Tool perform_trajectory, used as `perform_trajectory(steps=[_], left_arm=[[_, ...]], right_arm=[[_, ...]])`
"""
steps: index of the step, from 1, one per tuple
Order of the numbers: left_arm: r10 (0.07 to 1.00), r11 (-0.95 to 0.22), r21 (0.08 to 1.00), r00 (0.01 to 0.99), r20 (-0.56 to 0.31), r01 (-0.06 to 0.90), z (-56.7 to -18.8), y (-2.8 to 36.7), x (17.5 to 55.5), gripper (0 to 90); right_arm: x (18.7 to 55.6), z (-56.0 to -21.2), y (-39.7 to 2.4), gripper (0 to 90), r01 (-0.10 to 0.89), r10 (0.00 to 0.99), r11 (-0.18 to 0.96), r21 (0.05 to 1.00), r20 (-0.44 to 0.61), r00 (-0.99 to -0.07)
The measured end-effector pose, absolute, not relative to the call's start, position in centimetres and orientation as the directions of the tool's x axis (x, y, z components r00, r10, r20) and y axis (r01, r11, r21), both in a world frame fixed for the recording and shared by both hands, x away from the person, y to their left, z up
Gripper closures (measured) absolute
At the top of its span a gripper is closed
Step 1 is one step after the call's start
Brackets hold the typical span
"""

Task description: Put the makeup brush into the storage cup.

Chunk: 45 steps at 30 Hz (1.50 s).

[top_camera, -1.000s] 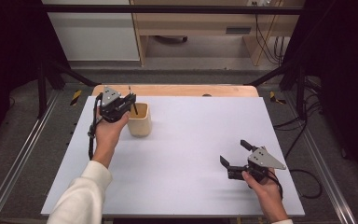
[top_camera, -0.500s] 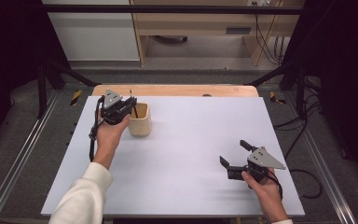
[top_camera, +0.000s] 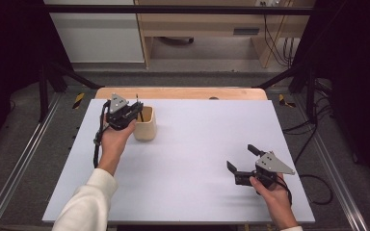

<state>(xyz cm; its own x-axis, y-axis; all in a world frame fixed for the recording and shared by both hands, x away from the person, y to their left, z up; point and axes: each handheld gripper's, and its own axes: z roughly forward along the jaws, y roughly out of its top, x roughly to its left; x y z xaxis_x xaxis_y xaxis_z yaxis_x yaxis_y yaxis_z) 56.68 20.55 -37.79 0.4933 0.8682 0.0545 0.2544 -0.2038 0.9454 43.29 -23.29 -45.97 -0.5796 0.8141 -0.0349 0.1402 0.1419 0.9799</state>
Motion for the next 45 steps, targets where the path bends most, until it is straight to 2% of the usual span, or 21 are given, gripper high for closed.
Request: perform_trajectory(steps=[10,15,29,45], left_arm=[[0.87,-0.195,0.947,0.491,0.046,0.256,-38.0,20.7,56.5,83.1],[0.871,-0.185,0.953,0.489,0.045,0.241,-37.7,20.8,56.2,75.1],[0.863,-0.171,0.969,0.502,0.061,0.177,-35.5,20.7,55.2,72.6],[0.861,-0.162,0.971,0.505,0.053,0.175,-35.2,20.6,54.7,69.6]], right_arm=[[43.3,-46.0,-23.3,3.1,0.142,0.813,0.143,0.979,-0.035,-0.581],[43.3,-45.9,-23.2,3.1,0.141,0.813,0.144,0.98,-0.035,-0.582],[43.2,-45.9,-23.1,3.1,0.142,0.813,0.141,0.98,-0.033,-0.581],[43.2,-45.8,-23.2,3.1,0.14,0.815,0.135,0.981,-0.03,-0.579]])
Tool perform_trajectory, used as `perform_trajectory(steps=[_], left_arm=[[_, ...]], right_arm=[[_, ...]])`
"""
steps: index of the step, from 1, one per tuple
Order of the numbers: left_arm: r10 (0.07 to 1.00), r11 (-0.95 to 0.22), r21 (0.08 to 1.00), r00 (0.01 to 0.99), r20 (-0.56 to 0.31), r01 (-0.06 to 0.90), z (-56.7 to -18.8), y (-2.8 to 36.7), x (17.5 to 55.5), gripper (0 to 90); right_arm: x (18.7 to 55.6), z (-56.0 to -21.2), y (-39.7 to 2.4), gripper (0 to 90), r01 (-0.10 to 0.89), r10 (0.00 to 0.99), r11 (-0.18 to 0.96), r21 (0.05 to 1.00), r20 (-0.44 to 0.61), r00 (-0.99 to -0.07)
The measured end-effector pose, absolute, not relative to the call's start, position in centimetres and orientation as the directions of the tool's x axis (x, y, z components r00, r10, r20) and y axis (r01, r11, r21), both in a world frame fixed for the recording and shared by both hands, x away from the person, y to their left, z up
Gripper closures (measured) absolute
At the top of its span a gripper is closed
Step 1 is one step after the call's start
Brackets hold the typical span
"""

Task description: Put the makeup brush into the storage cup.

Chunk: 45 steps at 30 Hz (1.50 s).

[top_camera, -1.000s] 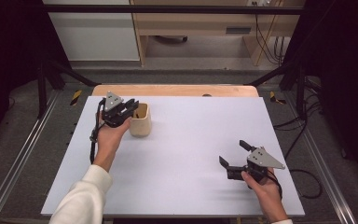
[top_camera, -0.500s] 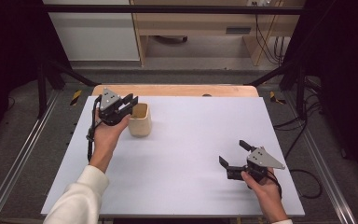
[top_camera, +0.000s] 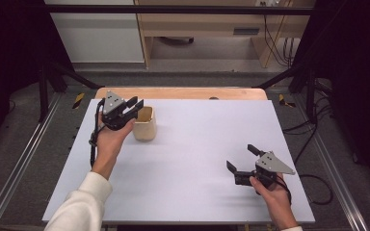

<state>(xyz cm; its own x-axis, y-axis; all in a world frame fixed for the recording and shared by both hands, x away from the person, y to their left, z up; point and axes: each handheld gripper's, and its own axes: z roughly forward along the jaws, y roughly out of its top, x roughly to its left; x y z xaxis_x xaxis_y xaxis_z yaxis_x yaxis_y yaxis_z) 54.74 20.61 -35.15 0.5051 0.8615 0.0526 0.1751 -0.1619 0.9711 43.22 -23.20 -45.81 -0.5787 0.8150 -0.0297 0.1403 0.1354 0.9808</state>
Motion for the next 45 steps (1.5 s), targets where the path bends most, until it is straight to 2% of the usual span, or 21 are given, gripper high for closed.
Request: perform_trajectory(steps=[17,32,45], left_arm=[[0.845,-0.133,0.978,0.534,0.029,0.158,-35.2,20.3,54.2,56.8],[0.816,-0.12,0.982,0.578,0.015,0.144,-35.0,19.7,53.7,32.4],[0.79,-0.117,0.984,0.613,0.012,0.133,-35.2,18.9,53.1,3.4]], right_arm=[[43.2,-45.8,-23.1,3.1,0.141,0.815,0.138,0.98,-0.032,-0.579],[43.2,-45.8,-23.1,3.1,0.14,0.815,0.138,0.98,-0.032,-0.579],[43.2,-45.9,-23.1,3.1,0.142,0.816,0.138,0.98,-0.031,-0.577]])
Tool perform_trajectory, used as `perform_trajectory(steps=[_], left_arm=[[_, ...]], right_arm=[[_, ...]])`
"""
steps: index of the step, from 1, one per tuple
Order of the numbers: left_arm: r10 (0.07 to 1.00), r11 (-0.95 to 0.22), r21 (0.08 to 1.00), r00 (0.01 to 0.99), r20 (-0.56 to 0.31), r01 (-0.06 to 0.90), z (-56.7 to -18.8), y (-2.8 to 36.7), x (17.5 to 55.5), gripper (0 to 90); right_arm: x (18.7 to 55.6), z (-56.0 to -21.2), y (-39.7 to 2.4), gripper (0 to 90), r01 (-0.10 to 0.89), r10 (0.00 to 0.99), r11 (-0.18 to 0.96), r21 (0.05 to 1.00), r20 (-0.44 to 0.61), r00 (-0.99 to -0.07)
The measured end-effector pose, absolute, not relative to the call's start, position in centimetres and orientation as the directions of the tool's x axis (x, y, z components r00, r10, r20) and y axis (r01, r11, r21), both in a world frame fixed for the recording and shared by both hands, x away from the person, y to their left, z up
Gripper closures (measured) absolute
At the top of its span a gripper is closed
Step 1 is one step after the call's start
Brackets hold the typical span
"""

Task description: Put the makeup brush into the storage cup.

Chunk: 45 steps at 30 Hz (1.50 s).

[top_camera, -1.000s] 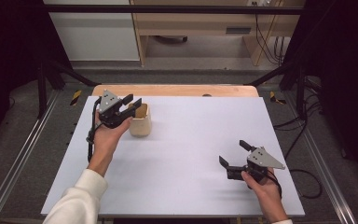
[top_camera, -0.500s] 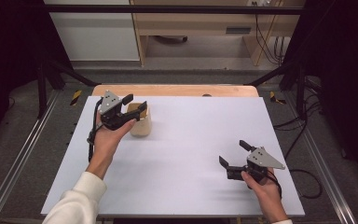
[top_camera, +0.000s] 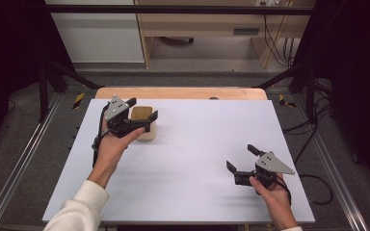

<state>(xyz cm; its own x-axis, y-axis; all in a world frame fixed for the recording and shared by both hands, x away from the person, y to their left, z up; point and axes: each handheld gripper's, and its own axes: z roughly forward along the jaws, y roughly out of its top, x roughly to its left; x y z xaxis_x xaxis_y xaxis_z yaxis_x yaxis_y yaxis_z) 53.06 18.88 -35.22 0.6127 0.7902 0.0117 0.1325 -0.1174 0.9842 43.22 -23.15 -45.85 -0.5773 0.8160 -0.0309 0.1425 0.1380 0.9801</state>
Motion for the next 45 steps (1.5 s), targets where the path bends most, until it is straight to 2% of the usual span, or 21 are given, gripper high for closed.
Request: perform_trajectory(steps=[24,34,45], left_arm=[[0.675,-0.115,0.988,0.738,0.0,0.105,-37.8,16.2,48.9,2.0],[0.65,-0.119,0.991,0.759,0.032,0.06,-38.9,16.9,47.3,2.8],[0.671,-0.157,0.987,0.737,0.076,0.041,-40.5,19.7,45.5,2.4]], right_arm=[[43.0,-45.6,-23.7,3.1,0.133,0.827,0.128,0.983,-0.032,-0.561],[43.0,-45.6,-23.8,3.1,0.132,0.832,0.126,0.983,-0.032,-0.555],[42.9,-45.6,-24.0,3.1,0.131,0.837,0.121,0.984,-0.03,-0.547]])
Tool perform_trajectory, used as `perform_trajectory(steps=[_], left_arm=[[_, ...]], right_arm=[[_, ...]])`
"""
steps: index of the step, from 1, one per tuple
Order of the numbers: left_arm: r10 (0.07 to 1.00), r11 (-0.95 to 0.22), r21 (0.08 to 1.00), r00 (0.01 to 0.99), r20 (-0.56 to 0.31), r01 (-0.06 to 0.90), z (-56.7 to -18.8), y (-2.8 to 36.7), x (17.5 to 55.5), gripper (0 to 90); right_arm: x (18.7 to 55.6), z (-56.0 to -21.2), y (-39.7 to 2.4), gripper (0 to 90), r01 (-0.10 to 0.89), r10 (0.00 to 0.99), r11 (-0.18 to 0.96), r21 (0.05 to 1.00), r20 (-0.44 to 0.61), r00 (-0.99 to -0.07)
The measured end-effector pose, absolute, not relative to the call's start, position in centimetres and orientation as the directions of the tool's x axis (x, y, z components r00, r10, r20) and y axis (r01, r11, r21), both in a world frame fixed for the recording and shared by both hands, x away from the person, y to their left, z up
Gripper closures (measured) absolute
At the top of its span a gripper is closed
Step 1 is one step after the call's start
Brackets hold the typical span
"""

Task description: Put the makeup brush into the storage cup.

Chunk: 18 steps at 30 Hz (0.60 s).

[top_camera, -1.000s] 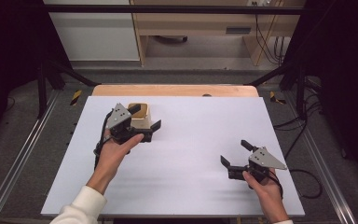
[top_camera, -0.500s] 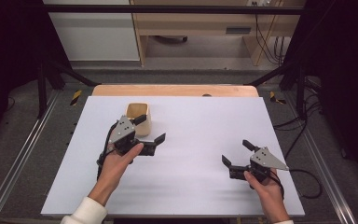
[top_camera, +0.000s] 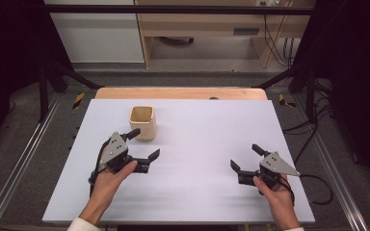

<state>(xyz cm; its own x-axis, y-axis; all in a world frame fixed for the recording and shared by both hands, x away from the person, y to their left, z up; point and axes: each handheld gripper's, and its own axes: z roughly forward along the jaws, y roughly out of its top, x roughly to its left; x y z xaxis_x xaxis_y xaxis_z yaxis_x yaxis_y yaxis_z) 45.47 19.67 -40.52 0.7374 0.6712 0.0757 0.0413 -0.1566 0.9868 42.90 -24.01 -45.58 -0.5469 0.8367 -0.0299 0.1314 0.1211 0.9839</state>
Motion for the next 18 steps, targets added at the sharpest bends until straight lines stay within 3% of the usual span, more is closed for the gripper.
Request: perform_trajectory(steps=[18], left_arm=[[0.697,-0.153,0.987,0.714,0.07,0.052,-42.3,23.3,43.9,2.4]], right_arm=[[42.7,-45.6,-24.4,3.1,0.126,0.842,0.124,0.984,-0.037,-0.538]])
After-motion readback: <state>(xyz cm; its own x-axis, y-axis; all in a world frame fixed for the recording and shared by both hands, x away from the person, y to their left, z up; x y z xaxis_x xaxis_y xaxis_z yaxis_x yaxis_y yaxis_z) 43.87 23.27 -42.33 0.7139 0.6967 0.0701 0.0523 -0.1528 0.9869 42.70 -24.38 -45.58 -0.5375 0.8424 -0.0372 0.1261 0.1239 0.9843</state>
